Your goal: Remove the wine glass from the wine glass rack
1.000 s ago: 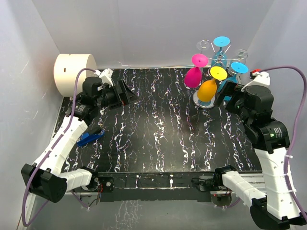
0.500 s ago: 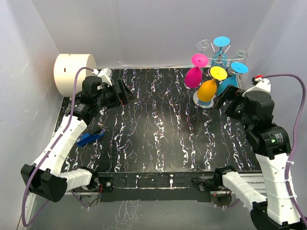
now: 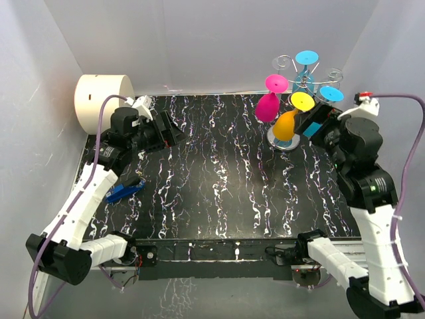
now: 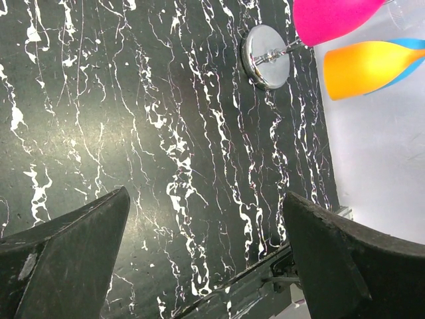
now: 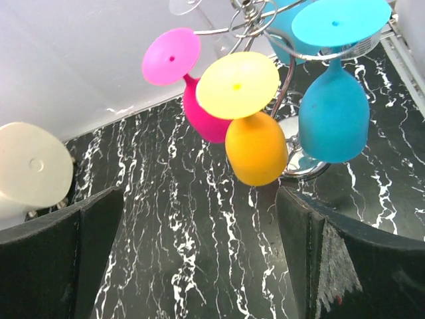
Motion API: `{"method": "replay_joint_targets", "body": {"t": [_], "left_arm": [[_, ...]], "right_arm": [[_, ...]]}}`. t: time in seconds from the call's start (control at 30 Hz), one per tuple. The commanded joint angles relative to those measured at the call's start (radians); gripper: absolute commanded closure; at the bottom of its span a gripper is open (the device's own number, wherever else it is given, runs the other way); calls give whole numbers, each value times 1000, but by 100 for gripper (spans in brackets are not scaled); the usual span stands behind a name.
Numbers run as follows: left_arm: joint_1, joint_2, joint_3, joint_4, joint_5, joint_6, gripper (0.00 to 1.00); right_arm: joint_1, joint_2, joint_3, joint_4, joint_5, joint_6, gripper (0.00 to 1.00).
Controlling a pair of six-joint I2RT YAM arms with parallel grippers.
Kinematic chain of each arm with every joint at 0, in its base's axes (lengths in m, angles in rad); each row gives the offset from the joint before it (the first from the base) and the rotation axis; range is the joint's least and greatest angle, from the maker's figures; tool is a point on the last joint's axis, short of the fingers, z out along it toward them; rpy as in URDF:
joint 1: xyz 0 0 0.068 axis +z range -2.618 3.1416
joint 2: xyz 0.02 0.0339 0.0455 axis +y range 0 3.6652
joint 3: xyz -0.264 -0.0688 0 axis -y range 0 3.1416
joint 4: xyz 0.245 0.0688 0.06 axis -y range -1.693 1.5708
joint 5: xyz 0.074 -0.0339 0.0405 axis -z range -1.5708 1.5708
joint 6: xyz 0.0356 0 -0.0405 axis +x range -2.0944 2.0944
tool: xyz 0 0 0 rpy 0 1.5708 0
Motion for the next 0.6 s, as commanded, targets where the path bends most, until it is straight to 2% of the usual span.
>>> {"method": "replay_joint_targets", "body": {"t": [0.0,0.23,0.47,0.57], "left_arm": [[-2,-52,11,-37,6,-1,1],[-3,-82,4,-53,9,-3,1],[-3,-85,0,-47,35,-13,1],[-3,-88,4,-53,38,-14,1]], "right_arm": [[-1,93,98,101,91,-43,2],[0,163,145,99,180,-156,2],[-3,209,123,121,178,-67,3],[-27,230,133,147,129,-23,4]]}}
